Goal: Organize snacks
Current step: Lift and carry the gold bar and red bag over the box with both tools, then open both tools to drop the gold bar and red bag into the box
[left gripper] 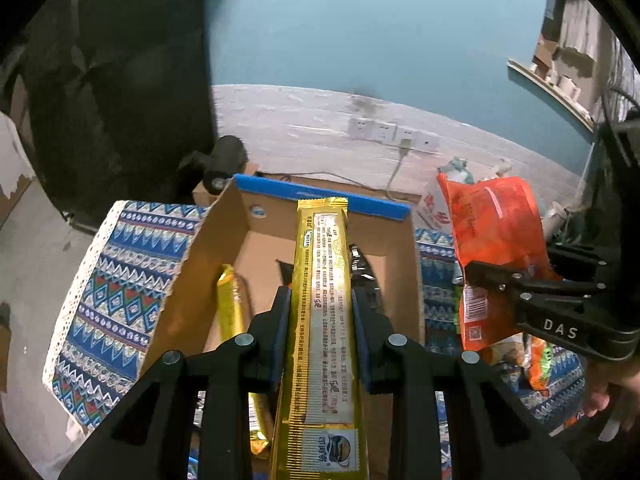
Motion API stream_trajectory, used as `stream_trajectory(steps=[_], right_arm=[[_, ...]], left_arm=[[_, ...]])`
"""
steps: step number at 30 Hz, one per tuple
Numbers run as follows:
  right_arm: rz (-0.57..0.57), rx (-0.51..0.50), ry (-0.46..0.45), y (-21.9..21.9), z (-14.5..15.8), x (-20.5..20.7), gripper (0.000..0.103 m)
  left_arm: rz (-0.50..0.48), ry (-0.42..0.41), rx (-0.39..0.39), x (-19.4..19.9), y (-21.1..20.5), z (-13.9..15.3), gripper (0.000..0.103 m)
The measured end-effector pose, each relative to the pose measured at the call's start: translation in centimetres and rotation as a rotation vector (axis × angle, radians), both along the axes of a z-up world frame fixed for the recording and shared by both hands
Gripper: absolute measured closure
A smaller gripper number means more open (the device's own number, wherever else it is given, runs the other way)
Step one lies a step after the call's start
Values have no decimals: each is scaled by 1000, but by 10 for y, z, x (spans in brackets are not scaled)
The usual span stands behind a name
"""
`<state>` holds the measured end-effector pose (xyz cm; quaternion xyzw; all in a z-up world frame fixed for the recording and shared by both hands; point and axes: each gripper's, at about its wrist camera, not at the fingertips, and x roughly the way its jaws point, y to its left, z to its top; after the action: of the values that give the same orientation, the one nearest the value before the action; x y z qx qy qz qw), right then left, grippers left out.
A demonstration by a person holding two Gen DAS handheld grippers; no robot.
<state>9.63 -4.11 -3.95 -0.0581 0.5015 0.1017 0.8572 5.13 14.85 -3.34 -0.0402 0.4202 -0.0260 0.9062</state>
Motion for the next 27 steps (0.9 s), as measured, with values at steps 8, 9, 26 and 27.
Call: stream_trajectory(steps=[8, 9, 26, 27], right_arm=[[55, 9, 18, 40, -8, 15, 71], [61, 7, 19, 42, -9, 16, 71], [135, 4, 88, 79, -38, 34, 71], [138, 6, 91, 80, -39, 35, 71]], left_arm=[[69, 52, 8, 8, 29, -20, 74], [76, 57, 10, 9, 31, -22, 74], [171, 169, -34, 15, 61, -46, 67], [174, 169, -29, 15, 61, -45, 61]])
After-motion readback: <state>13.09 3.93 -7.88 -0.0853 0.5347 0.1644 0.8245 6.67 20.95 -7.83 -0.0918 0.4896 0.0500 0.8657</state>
